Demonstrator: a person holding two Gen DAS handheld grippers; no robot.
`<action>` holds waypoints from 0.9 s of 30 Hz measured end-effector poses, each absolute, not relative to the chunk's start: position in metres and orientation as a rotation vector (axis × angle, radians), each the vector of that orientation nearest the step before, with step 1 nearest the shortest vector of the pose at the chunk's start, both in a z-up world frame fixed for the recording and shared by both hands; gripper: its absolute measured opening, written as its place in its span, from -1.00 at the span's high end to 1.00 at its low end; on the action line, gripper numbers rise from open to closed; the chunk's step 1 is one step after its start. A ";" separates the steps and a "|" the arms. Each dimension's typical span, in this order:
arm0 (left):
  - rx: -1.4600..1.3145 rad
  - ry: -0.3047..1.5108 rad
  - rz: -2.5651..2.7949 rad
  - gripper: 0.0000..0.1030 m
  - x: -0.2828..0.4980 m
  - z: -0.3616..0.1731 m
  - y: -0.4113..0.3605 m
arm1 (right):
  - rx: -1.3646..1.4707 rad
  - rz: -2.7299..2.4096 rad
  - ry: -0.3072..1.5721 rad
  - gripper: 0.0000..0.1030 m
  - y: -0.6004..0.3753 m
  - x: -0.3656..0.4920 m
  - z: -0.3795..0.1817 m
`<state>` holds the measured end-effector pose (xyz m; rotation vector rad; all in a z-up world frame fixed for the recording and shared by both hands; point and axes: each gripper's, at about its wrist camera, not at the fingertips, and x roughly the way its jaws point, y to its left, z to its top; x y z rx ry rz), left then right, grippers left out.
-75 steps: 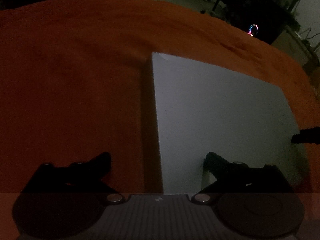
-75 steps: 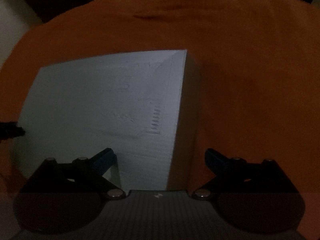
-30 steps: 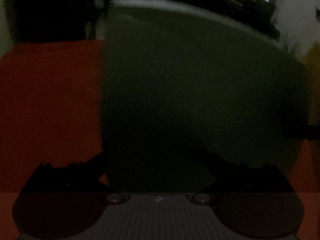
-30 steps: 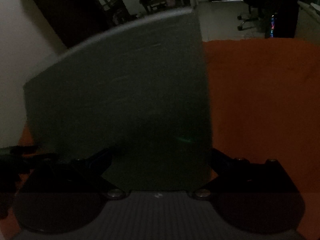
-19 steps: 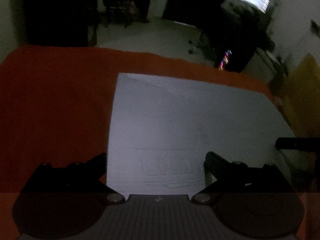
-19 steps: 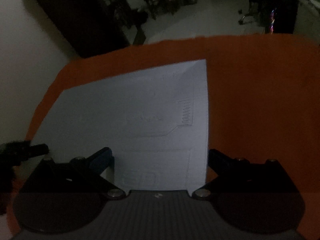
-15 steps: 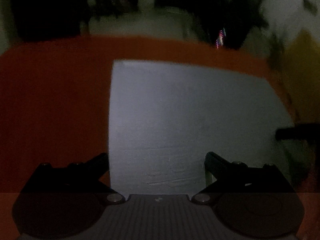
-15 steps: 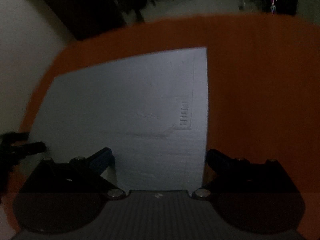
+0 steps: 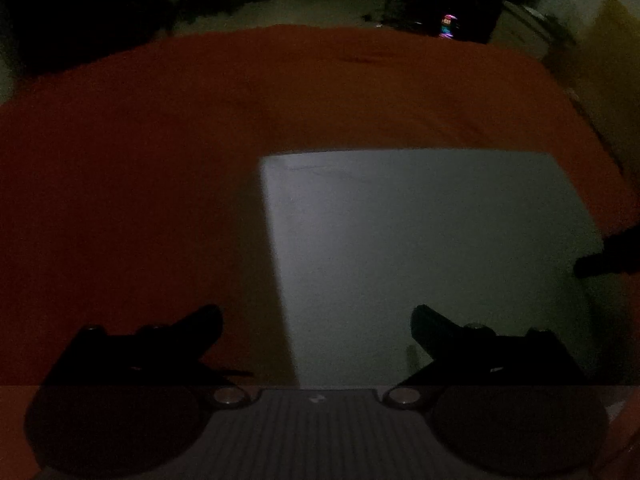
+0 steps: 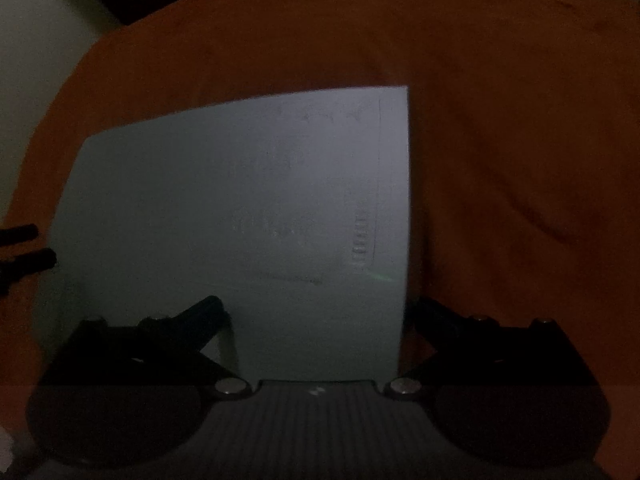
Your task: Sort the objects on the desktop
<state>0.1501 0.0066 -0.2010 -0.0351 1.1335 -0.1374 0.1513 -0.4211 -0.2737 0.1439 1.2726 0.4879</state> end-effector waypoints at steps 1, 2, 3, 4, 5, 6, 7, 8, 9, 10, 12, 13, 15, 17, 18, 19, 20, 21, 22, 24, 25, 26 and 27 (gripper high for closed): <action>-0.072 1.164 -0.158 -0.99 0.159 -0.205 0.010 | 0.149 0.490 1.270 -1.00 -0.422 0.149 -0.276; -0.109 1.194 -0.182 -0.99 0.162 -0.213 0.011 | 0.153 0.493 1.267 -1.00 -0.422 0.147 -0.280; -0.155 1.227 -0.213 -0.99 0.164 -0.222 0.011 | 0.154 0.496 1.266 -1.00 -0.421 0.142 -0.285; -0.189 1.244 -0.227 -1.00 0.164 -0.230 0.009 | 0.147 0.500 1.263 -1.00 -0.419 0.136 -0.287; -0.197 1.244 -0.227 -1.00 0.163 -0.234 0.005 | 0.135 0.502 1.263 -1.00 -0.419 0.134 -0.286; -0.196 1.241 -0.224 -1.00 0.161 -0.236 0.001 | 0.128 0.495 1.270 -1.00 -0.420 0.132 -0.283; -0.192 1.257 -0.224 -0.99 0.159 -0.236 -0.003 | 0.121 0.488 1.277 -1.00 -0.421 0.129 -0.280; -0.186 1.280 -0.223 -0.99 0.156 -0.234 -0.007 | 0.117 0.481 1.286 -1.00 -0.421 0.127 -0.277; -0.170 1.303 -0.229 -0.99 0.152 -0.234 -0.011 | 0.122 0.474 1.308 -1.00 -0.421 0.125 -0.275; -0.153 1.313 -0.234 -0.99 0.147 -0.233 -0.014 | 0.125 0.470 1.325 -1.00 -0.422 0.121 -0.272; -0.093 1.318 -0.252 -0.99 0.135 -0.229 -0.022 | 0.103 0.489 1.323 -1.00 -0.424 0.109 -0.267; -0.056 1.333 -0.263 -0.98 0.129 -0.227 -0.028 | 0.082 0.494 1.320 -1.00 -0.425 0.100 -0.264; -0.002 1.344 -0.269 -0.98 0.118 -0.228 -0.038 | 0.044 0.503 1.336 -1.00 -0.425 0.087 -0.260; 0.024 1.337 -0.260 -0.99 0.116 -0.232 -0.045 | 0.008 0.504 1.357 -1.00 -0.425 0.078 -0.264; 0.024 1.328 -0.250 -1.00 0.119 -0.235 -0.048 | -0.004 0.504 1.374 -1.00 -0.425 0.078 -0.271; 0.025 1.320 -0.240 -1.00 0.122 -0.239 -0.051 | -0.009 0.504 1.389 -1.00 -0.425 0.079 -0.277; 0.025 1.311 -0.230 -1.00 0.125 -0.242 -0.053 | 0.016 0.505 1.386 -1.00 -0.428 0.081 -0.282; 0.007 1.312 -0.215 -1.00 0.129 -0.245 -0.054 | 0.041 0.505 1.384 -1.00 -0.430 0.083 -0.287; -0.017 1.317 -0.200 -1.00 0.133 -0.247 -0.054 | 0.066 0.503 1.383 -1.00 -0.433 0.085 -0.292; -0.036 1.335 -0.195 -0.97 0.135 -0.243 -0.056 | 0.087 0.484 1.399 -1.00 -0.434 0.082 -0.293; -0.044 1.344 -0.194 -0.97 0.135 -0.241 -0.057 | 0.086 0.478 1.408 -1.00 -0.434 0.079 -0.290; -0.033 1.344 -0.201 -0.97 0.133 -0.237 -0.060 | 0.079 0.477 1.408 -1.00 -0.434 0.076 -0.285; -0.009 1.343 -0.212 -0.97 0.132 -0.237 -0.063 | 0.074 0.477 1.409 -1.00 -0.434 0.072 -0.281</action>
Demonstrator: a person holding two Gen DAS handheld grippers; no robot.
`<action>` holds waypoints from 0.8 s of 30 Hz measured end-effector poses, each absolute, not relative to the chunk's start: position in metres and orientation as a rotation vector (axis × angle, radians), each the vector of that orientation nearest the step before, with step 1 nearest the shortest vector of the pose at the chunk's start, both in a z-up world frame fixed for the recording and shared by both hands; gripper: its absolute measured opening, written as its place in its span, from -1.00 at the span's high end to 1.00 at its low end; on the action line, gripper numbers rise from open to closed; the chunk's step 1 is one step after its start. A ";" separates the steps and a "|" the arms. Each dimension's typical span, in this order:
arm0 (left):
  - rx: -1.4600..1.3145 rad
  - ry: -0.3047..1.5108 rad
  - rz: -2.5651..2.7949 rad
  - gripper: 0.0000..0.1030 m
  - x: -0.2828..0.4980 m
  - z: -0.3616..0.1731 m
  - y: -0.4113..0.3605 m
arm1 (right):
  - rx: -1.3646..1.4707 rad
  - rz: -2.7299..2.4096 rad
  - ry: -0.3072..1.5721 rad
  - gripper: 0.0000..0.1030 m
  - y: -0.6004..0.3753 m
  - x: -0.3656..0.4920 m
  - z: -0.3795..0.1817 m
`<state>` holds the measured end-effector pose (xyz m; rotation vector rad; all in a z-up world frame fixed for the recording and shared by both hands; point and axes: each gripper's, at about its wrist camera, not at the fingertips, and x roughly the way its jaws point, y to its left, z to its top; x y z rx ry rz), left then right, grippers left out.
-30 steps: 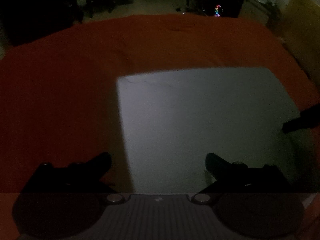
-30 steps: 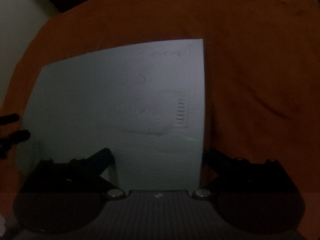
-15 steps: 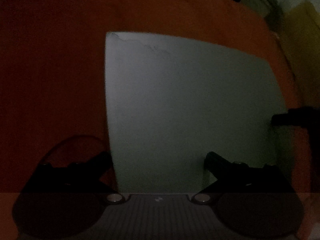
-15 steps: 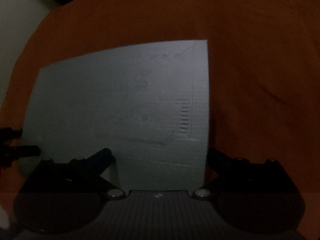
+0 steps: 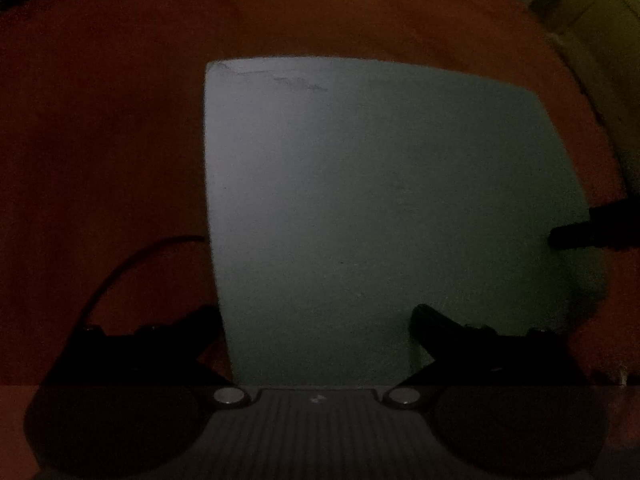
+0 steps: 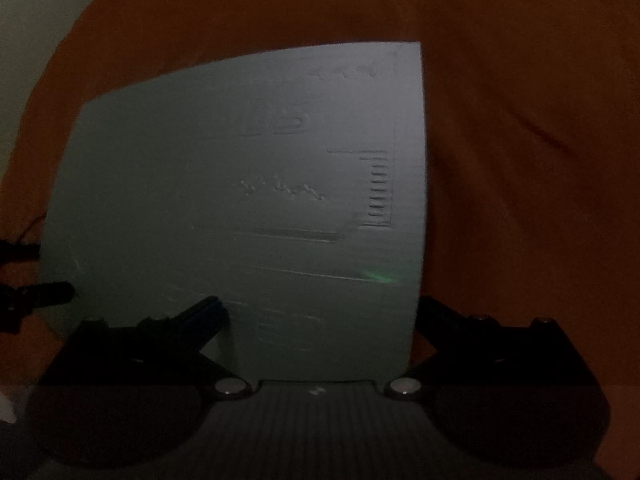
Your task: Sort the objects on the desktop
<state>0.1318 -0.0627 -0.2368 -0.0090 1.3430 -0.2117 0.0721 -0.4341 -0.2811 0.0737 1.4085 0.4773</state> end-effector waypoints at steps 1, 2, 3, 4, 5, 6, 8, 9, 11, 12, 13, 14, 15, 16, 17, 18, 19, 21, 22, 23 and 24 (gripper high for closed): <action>0.008 1.343 -0.221 -0.99 0.134 -0.238 -0.063 | 0.071 0.484 1.406 -1.00 -0.436 0.071 -0.279; 0.015 1.340 -0.226 -1.00 0.137 -0.244 -0.063 | 0.067 0.491 1.403 -1.00 -0.437 0.070 -0.278; 0.019 1.335 -0.230 -1.00 0.140 -0.250 -0.063 | 0.055 0.500 1.396 -1.00 -0.438 0.069 -0.282; 0.012 1.326 -0.225 -1.00 0.142 -0.256 -0.063 | 0.045 0.506 1.391 -1.00 -0.440 0.068 -0.287; 0.007 1.326 -0.218 -1.00 0.144 -0.260 -0.064 | 0.056 0.500 1.395 -1.00 -0.444 0.066 -0.296; 0.009 1.326 -0.213 -1.00 0.146 -0.264 -0.068 | 0.066 0.495 1.397 -1.00 -0.447 0.064 -0.303; 0.014 1.321 -0.205 -1.00 0.148 -0.267 -0.075 | 0.074 0.491 1.376 -1.00 -0.449 0.062 -0.307; 0.018 1.320 -0.206 -1.00 0.149 -0.265 -0.076 | 0.078 0.489 1.367 -1.00 -0.450 0.060 -0.308; 0.019 1.329 -0.204 -0.98 0.155 -0.265 -0.081 | 0.085 0.483 1.362 -1.00 -0.452 0.057 -0.305; 0.026 1.339 -0.209 -0.98 0.156 -0.263 -0.082 | 0.087 0.473 1.351 -1.00 -0.452 0.050 -0.303; 0.036 1.351 -0.216 -0.98 0.158 -0.260 -0.082 | 0.084 0.461 1.340 -1.00 -0.452 0.045 -0.300; 0.038 1.363 -0.230 -0.98 0.162 -0.254 -0.081 | 0.060 0.443 1.322 -1.00 -0.451 0.042 -0.294; 0.031 1.378 -0.239 -0.98 0.168 -0.249 -0.080 | 0.037 0.425 1.305 -1.00 -0.450 0.039 -0.287; 0.021 1.393 -0.246 -0.99 0.173 -0.244 -0.079 | 0.013 0.407 1.287 -1.00 -0.448 0.036 -0.281; 0.016 1.403 -0.239 -0.99 0.179 -0.236 -0.080 | -0.008 0.381 1.268 -1.00 -0.448 0.034 -0.274; 0.012 1.403 -0.221 -0.99 0.184 -0.227 -0.081 | -0.014 0.323 1.246 -1.00 -0.448 0.033 -0.262; 0.012 1.397 -0.192 -0.99 0.187 -0.212 -0.084 | -0.001 0.285 1.235 -1.00 -0.448 0.032 -0.249; 0.050 1.367 -0.129 -0.99 0.193 -0.187 -0.095 | 0.049 0.230 1.213 -1.00 -0.448 0.028 -0.221; 0.082 1.333 -0.110 -0.99 0.196 -0.178 -0.101 | 0.075 0.202 1.198 -1.00 -0.447 0.026 -0.206; 0.109 1.296 -0.100 -0.99 0.192 -0.169 -0.105 | 0.090 0.183 1.172 -1.00 -0.446 0.022 -0.193; 0.141 1.258 -0.095 -0.99 0.184 -0.163 -0.114 | 0.105 0.166 1.130 -1.00 -0.442 0.014 -0.177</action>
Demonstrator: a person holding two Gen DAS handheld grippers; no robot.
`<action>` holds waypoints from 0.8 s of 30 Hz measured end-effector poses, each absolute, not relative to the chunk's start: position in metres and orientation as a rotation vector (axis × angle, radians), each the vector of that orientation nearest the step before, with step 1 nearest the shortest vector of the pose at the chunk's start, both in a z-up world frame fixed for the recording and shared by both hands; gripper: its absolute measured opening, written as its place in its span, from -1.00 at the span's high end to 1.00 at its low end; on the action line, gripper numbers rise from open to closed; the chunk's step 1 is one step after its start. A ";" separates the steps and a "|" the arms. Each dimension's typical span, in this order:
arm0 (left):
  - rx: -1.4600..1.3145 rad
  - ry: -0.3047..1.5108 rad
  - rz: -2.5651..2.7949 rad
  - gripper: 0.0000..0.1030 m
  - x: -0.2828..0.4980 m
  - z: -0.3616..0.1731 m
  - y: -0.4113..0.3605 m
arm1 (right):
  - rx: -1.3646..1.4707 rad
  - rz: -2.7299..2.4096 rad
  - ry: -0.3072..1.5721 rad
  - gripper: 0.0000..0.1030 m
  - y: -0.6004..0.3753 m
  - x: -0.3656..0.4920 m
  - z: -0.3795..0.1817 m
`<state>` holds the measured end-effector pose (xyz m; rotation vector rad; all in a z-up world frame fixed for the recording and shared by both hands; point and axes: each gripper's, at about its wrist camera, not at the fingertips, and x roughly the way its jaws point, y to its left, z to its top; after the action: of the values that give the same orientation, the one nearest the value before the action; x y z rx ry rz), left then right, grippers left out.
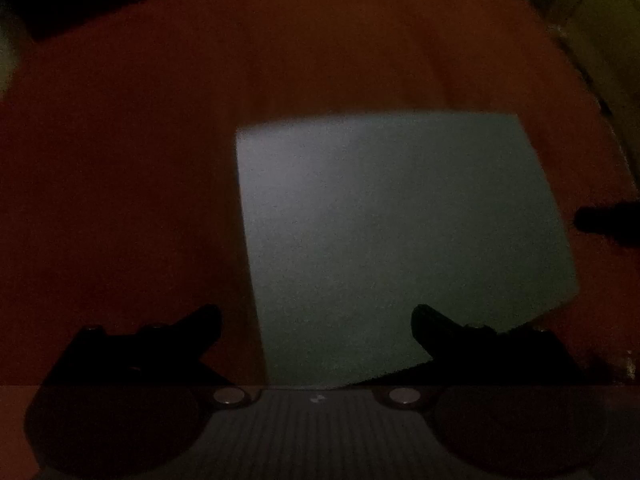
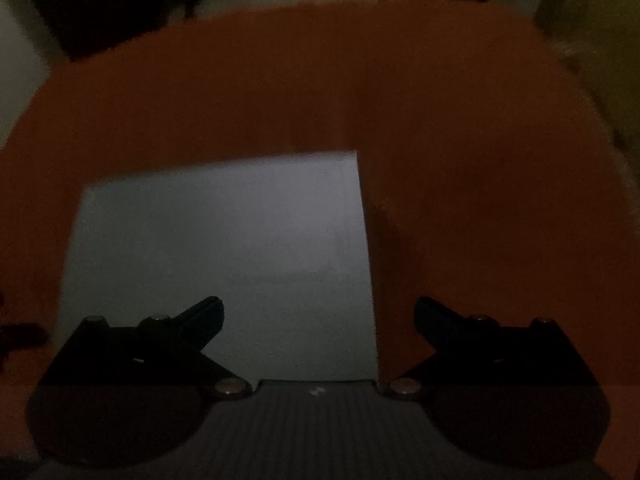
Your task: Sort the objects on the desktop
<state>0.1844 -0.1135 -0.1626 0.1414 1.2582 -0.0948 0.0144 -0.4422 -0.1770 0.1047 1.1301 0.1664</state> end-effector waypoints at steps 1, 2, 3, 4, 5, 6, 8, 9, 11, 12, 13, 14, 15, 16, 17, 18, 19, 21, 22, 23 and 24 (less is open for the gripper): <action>0.176 1.221 -0.091 -0.99 0.178 -0.157 -0.124 | 0.111 0.158 1.093 -1.00 -0.438 0.007 -0.165; 0.209 1.183 -0.088 -0.99 0.171 -0.152 -0.135 | 0.115 0.142 1.051 -1.00 -0.433 -0.002 -0.153; 0.243 1.144 -0.084 -0.99 0.164 -0.147 -0.146 | 0.108 0.112 1.022 -1.00 -0.428 -0.010 -0.145; 0.243 1.122 -0.082 -0.99 0.158 -0.145 -0.152 | 0.085 0.071 1.007 -1.00 -0.421 -0.018 -0.140; 0.233 1.104 -0.081 -0.99 0.152 -0.145 -0.157 | 0.062 0.028 0.994 -1.00 -0.415 -0.026 -0.136; 0.226 1.102 -0.089 -0.99 0.149 -0.147 -0.158 | 0.045 -0.014 0.988 -1.00 -0.411 -0.035 -0.135; 0.172 1.103 -0.036 -0.99 0.136 -0.148 -0.154 | 0.104 -0.010 0.993 -1.00 -0.412 -0.052 -0.140; 0.126 1.114 -0.005 -0.99 0.132 -0.152 -0.150 | 0.127 0.027 1.013 -1.00 -0.413 -0.057 -0.145; 0.044 1.145 -0.006 -0.99 0.104 -0.152 -0.152 | 0.120 0.051 1.029 -1.00 -0.411 -0.064 -0.152; 0.048 1.161 -0.013 -0.99 0.104 -0.156 -0.151 | 0.089 0.044 1.025 -1.00 -0.408 -0.068 -0.158; 0.086 1.162 -0.008 -0.99 0.109 -0.162 -0.153 | 0.079 0.061 1.044 -1.00 -0.406 -0.067 -0.166; 0.127 1.152 0.003 -0.99 0.114 -0.167 -0.153 | 0.070 0.079 1.064 -1.00 -0.404 -0.067 -0.173; 0.153 1.142 0.025 -0.99 0.113 -0.169 -0.149 | 0.060 0.094 1.083 -1.00 -0.401 -0.067 -0.180; 0.145 1.149 0.039 -0.99 0.115 -0.174 -0.147 | 0.047 0.096 1.099 -1.00 -0.399 -0.065 -0.185; 0.128 1.161 0.051 -0.99 0.119 -0.180 -0.146 | 0.036 0.098 1.112 -1.00 -0.396 -0.063 -0.189; 0.109 1.176 0.048 -0.99 0.122 -0.184 -0.145 | 0.033 0.100 1.112 -1.00 -0.395 -0.061 -0.192; 0.089 1.191 0.039 -0.99 0.125 -0.188 -0.145 | 0.031 0.105 1.114 -1.00 -0.393 -0.059 -0.198; 0.099 1.190 0.032 -0.99 0.130 -0.190 -0.150 | 0.031 0.108 1.119 -1.00 -0.391 -0.057 -0.200; 0.108 1.188 0.030 -0.99 0.132 -0.191 -0.152 | 0.030 0.107 1.120 -1.00 -0.391 -0.056 -0.200; 0.111 1.187 0.027 -0.99 0.132 -0.194 -0.153 | 0.029 0.106 1.122 -1.00 -0.392 -0.055 -0.200; 0.107 1.189 0.026 -0.99 0.133 -0.196 -0.151 | 0.030 0.101 1.127 -1.00 -0.398 -0.057 -0.195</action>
<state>0.1332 -0.1515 -0.1962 0.1071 1.1893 0.0263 -0.0572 -0.3982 -0.1955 0.0302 1.1273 0.1008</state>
